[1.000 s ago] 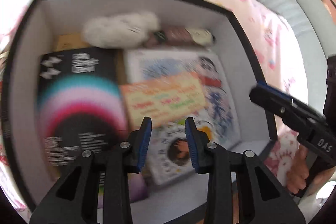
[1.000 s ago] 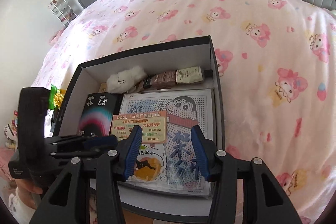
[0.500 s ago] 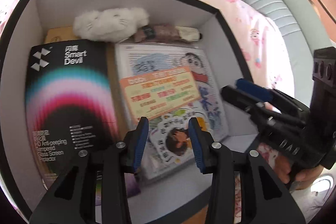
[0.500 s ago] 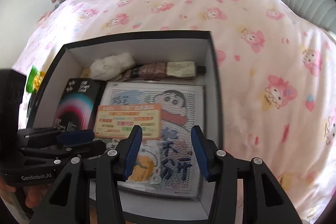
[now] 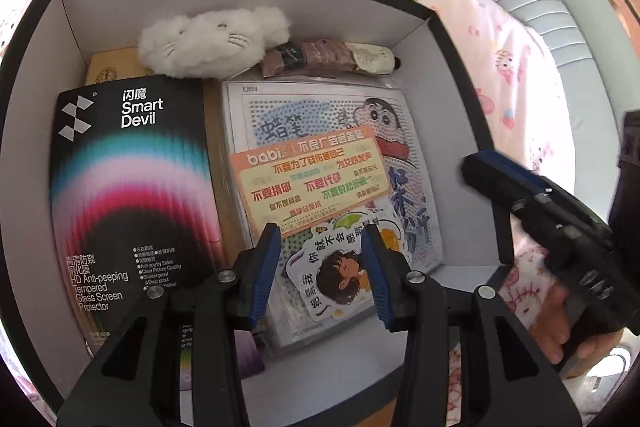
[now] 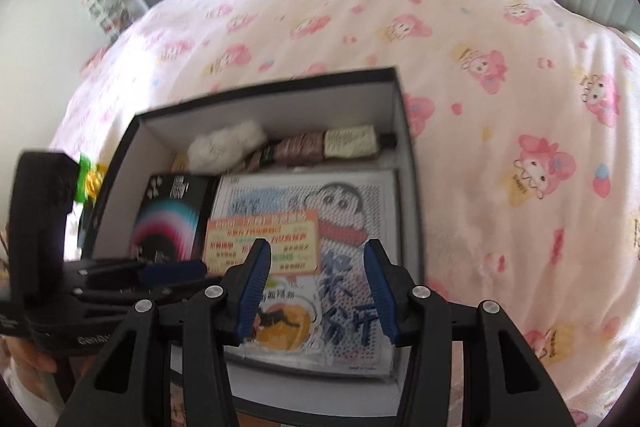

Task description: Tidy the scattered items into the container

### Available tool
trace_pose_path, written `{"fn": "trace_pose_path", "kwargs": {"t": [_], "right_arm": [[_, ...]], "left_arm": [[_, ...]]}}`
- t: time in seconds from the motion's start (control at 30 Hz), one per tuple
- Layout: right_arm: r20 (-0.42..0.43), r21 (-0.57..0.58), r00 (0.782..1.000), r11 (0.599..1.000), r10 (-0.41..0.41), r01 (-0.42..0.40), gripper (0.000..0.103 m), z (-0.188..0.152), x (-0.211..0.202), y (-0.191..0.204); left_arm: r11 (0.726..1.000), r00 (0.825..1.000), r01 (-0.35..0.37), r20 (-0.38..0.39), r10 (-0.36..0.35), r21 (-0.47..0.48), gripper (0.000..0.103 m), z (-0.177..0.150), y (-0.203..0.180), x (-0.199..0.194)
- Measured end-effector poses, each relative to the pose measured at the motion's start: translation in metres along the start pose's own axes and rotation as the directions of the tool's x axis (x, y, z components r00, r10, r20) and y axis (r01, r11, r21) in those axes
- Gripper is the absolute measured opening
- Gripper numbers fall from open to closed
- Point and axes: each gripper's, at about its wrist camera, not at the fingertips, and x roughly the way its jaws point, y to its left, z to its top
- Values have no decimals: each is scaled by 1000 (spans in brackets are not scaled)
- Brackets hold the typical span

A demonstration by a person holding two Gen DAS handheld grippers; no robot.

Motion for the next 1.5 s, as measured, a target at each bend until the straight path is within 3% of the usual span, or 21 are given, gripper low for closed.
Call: {"fn": "trace_pose_path", "kwargs": {"t": [0.23, 0.33, 0.4, 0.5, 0.57, 0.87, 0.97, 1.1, 1.2, 1.3, 1.43, 1.5], "right_arm": [[-5, 73, 998, 996, 55, -54, 45, 5, -4, -18], [-4, 67, 998, 996, 56, -56, 44, 5, -5, -17], [-17, 48, 998, 997, 61, -60, 44, 3, -4, -13], [-36, 9, 997, 998, 65, -64, 44, 1, 0, -4], [-25, -19, 998, 999, 50, -50, 44, 1, -2, 1], [-48, 11, 997, 998, 58, -57, 45, 2, 2, -8], [-49, 2, 997, 998, 62, -62, 45, 2, 4, -5], [-44, 11, 997, 998, 56, -55, 45, 1, 4, -7], [-37, 24, 997, 998, 64, -63, 44, 2, 1, -9], [-12, 39, 997, 997, 71, -70, 44, 3, -4, -12], [4, 61, 998, 997, 55, -55, 45, 5, -7, -20], [-19, 74, 996, 994, 87, -85, 44, 4, -4, -23]], "left_arm": [[997, 995, 71, -65, -72, -26, 43, -11, 8, -1], [999, 999, 24, 38, -23, -44, 43, -21, 19, -32], [996, 998, 7, 67, -1, -87, 44, -25, 35, -50], [992, 999, 34, 35, -30, -118, 44, -23, 43, -51], [995, 1000, 6, 20, -4, -99, 44, -6, 36, -43], [997, 1000, -15, -21, 14, -72, 46, -19, 51, -52], [997, 999, 15, -34, -17, -70, 45, -25, 55, -59], [995, 999, 39, 9, -39, -90, 45, -38, 71, -85], [994, 999, 29, -31, -33, -107, 45, -33, 84, -89], [997, 997, 42, -67, -47, -71, 45, -23, 74, -80], [987, 976, 161, -146, -162, -22, 46, -26, 65, -82], [987, 982, 162, -99, -160, 7, 48, -32, 70, -102]]}}
